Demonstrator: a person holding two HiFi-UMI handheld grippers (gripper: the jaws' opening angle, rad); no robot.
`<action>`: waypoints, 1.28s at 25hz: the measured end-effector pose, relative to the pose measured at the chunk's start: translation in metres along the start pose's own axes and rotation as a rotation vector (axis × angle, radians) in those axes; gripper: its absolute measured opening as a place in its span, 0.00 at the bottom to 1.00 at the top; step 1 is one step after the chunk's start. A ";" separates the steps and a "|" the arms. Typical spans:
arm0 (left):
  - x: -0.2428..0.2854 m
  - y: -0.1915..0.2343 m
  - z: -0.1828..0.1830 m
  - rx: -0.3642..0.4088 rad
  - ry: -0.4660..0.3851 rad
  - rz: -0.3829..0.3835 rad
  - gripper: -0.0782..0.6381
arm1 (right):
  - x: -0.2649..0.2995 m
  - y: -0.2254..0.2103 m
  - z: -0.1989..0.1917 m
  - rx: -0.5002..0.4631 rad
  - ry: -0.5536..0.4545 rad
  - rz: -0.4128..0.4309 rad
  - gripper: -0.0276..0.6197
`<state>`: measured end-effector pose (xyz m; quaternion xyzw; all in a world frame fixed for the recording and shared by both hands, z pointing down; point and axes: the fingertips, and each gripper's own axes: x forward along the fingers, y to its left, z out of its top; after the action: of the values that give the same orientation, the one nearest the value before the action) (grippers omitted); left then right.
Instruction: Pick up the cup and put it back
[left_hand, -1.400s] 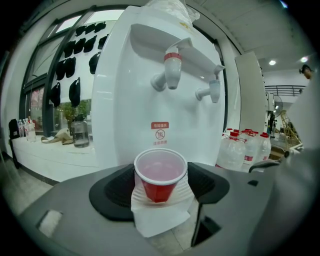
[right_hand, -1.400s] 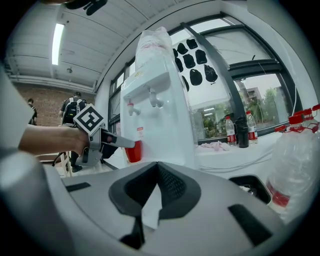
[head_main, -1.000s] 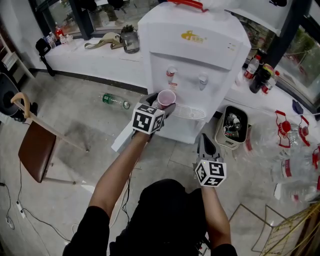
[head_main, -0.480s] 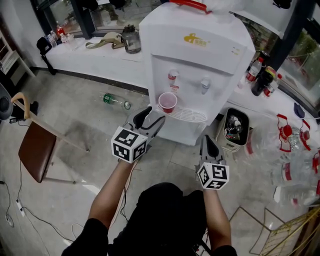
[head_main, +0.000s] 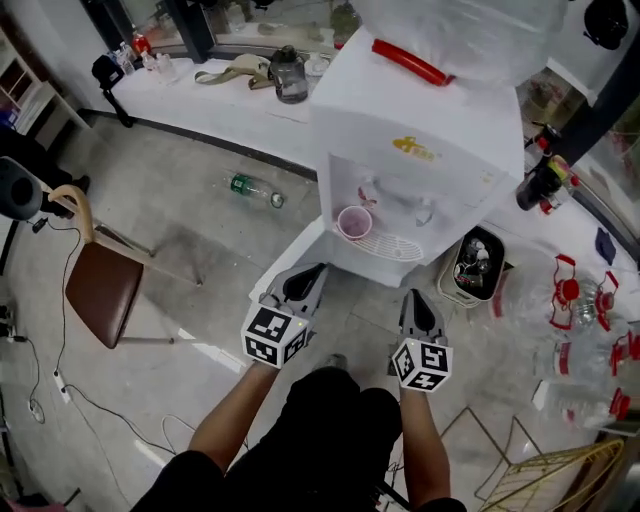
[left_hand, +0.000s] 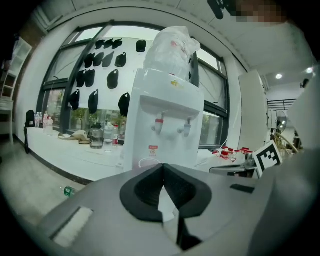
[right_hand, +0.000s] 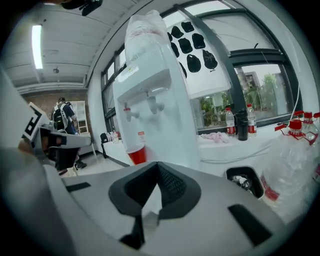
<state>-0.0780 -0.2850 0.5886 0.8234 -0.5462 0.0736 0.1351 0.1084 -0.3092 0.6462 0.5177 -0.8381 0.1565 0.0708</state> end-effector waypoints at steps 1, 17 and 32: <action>-0.008 -0.006 0.010 -0.014 0.015 0.005 0.12 | -0.006 0.005 0.010 0.010 0.024 0.005 0.04; -0.247 -0.137 0.243 -0.111 0.101 0.116 0.12 | -0.241 0.128 0.250 0.018 0.167 0.044 0.04; -0.433 -0.213 0.370 -0.095 -0.032 0.121 0.12 | -0.425 0.241 0.377 0.039 0.090 0.044 0.04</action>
<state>-0.0619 0.0622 0.0890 0.7827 -0.5998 0.0422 0.1605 0.1034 0.0236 0.1267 0.4930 -0.8420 0.1973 0.0950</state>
